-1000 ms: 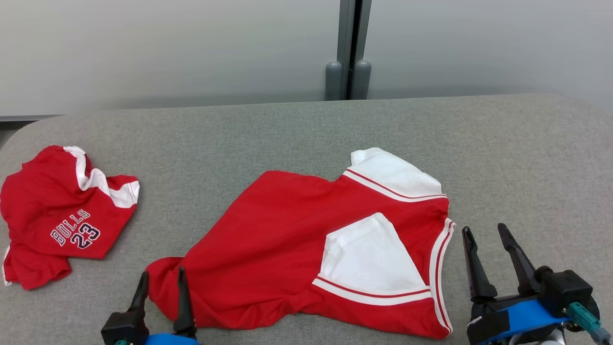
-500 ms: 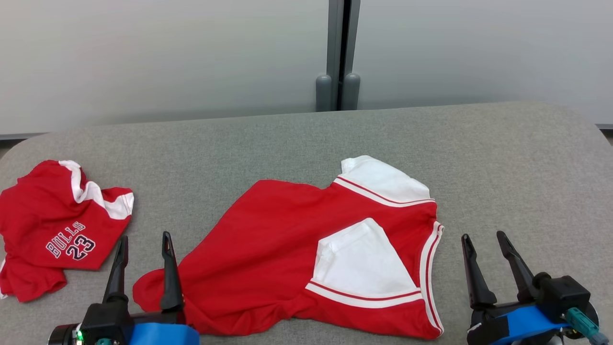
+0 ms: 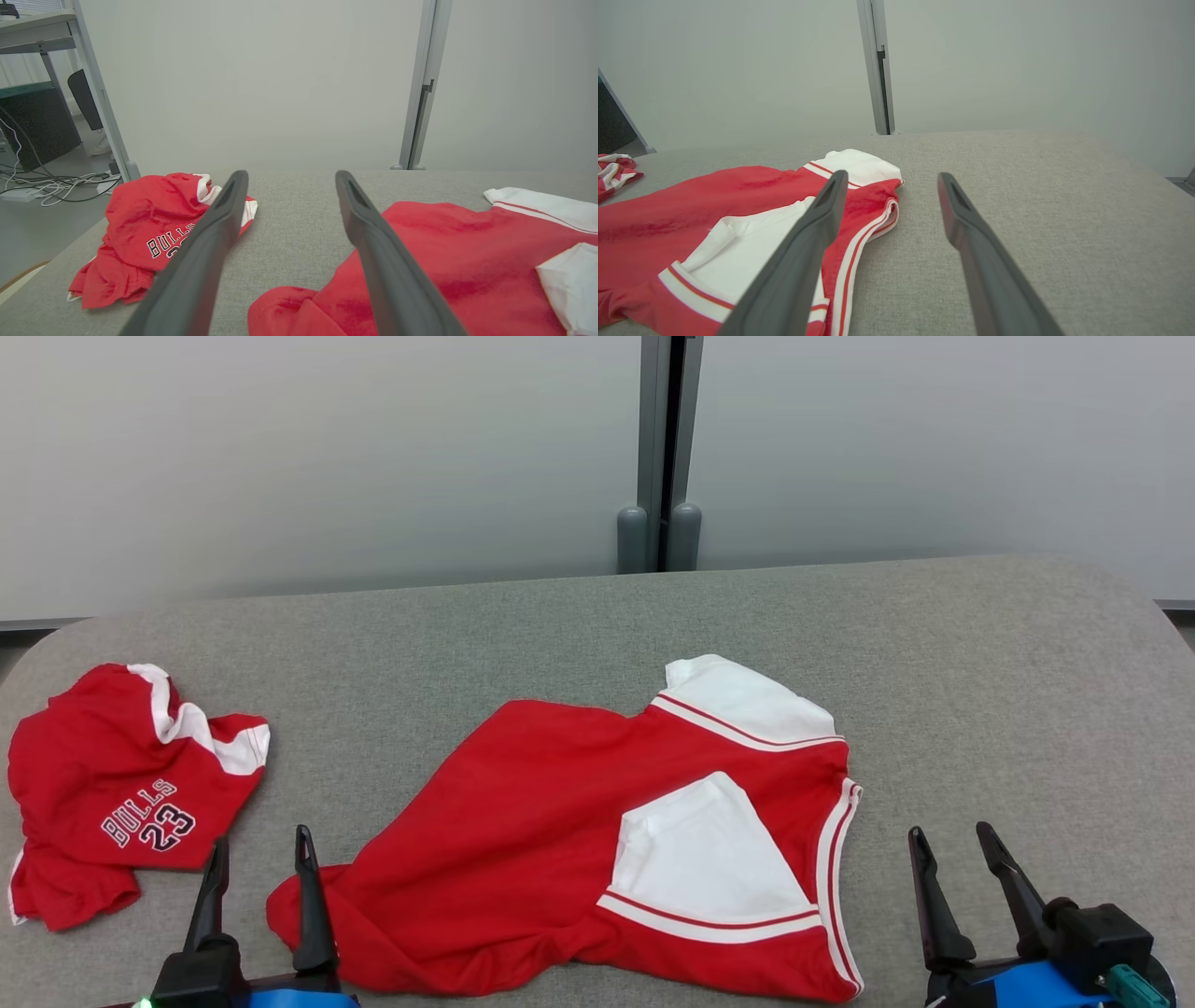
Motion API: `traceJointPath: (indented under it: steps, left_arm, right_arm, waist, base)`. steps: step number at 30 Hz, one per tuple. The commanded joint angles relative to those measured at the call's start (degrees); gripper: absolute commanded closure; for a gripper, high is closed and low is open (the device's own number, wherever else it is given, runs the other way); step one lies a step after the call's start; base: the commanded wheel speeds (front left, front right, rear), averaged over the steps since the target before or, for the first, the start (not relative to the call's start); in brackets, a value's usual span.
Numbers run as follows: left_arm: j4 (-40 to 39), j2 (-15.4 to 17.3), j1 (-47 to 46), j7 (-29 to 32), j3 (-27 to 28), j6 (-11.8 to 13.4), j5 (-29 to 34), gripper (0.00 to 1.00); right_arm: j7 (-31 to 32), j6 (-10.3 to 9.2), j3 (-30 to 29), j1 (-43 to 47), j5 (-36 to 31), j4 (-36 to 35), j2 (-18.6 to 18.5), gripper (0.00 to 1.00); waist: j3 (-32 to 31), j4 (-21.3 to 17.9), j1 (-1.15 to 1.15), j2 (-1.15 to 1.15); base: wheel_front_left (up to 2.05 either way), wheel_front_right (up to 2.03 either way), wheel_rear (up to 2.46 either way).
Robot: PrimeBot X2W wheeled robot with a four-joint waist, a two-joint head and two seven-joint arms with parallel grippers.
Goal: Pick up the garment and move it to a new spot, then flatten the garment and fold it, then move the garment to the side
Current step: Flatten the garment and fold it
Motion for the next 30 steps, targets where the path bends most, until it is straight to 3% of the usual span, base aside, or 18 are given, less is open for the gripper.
traceJointPath:
  steps: [1,17,30]
  left_arm:
    - [0.18,-0.06,0.25,-0.02,0.31,0.02,0.11,0.0]
    - [-0.09,-0.25,0.67,-0.03,-0.2,0.42,-0.04,0.0]
    - [-0.34,-0.32,-1.38,-0.03,-2.18,0.91,-0.57,0.0]
  right_arm:
    - [-0.03,0.01,0.04,0.33,-0.26,0.16,-0.26,0.0]
    - [-0.03,0.01,2.36,-1.0,-0.59,1.87,-0.54,0.0]
    - [-0.03,0.01,12.29,-11.9,0.48,10.28,-4.59,0.0]
  waist:
    - [-0.07,0.11,0.0,0.0]
    - [-0.29,0.8,0.0,0.0]
    - [2.35,2.27,0.0,0.0]
  base:
    - [0.0,0.0,0.0]
    - [0.0,0.0,0.0]
    - [0.0,0.0,0.0]
